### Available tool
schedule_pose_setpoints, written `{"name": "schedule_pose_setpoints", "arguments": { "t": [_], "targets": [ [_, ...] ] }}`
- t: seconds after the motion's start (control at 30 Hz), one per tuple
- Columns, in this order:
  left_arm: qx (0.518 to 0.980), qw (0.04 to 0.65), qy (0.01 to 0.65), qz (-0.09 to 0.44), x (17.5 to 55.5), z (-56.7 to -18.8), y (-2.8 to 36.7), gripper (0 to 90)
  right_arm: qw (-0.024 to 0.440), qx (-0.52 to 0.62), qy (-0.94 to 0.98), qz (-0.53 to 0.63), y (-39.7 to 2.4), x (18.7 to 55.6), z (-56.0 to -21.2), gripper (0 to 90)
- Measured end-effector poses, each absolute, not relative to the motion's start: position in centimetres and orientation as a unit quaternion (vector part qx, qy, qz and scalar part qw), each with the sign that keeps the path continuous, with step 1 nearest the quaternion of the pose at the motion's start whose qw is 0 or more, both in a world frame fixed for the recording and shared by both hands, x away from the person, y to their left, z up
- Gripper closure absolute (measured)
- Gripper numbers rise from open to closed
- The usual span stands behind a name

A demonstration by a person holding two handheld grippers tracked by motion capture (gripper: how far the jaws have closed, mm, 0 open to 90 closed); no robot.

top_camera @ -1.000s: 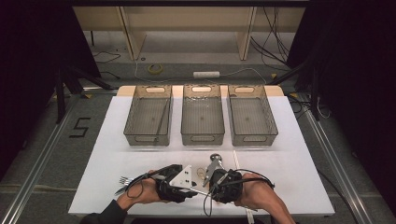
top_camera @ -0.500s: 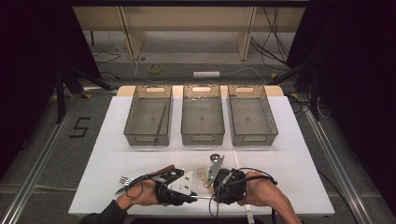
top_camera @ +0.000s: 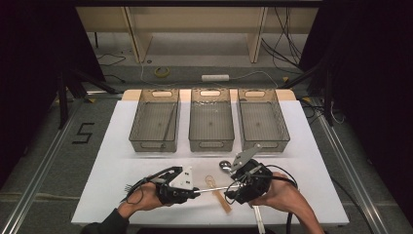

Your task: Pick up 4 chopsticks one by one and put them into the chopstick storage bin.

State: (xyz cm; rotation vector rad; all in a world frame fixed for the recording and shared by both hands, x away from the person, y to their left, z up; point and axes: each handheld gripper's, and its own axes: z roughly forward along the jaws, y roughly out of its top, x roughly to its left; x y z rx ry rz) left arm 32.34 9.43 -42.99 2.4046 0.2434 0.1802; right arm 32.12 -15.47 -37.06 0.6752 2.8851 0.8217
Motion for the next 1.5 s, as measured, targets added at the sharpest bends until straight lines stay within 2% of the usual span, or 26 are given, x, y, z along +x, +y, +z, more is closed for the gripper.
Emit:
{"name": "schedule_pose_setpoints", "arguments": {
  "t": [0.23,0.6,1.03,1.17,1.5],
  "targets": [
    [0.909,0.371,0.164,0.092,33.1,-42.3,10.3,83.1,0.067,0.27,0.91,0.307,-16.7,32.0,-36.4,38.9],
    [0.885,0.385,0.232,0.123,34.0,-41.9,11.9,83.1,0.091,0.358,0.876,0.309,-19.8,32.0,-38.6,35.1],
    [0.831,0.411,0.329,0.181,36.6,-40.6,16.1,83.2,0.1,0.423,0.858,0.273,-23.0,31.4,-42.6,30.3],
    [0.813,0.41,0.362,0.199,37.8,-40.7,17.4,83.2,0.108,0.43,0.857,0.263,-23.2,31.1,-43.0,27.3],
    [0.771,0.402,0.438,0.228,41.2,-40.3,19.8,83.1,0.108,0.43,0.856,0.267,-23.1,30.9,-43.3,27.0]
  ]
}}
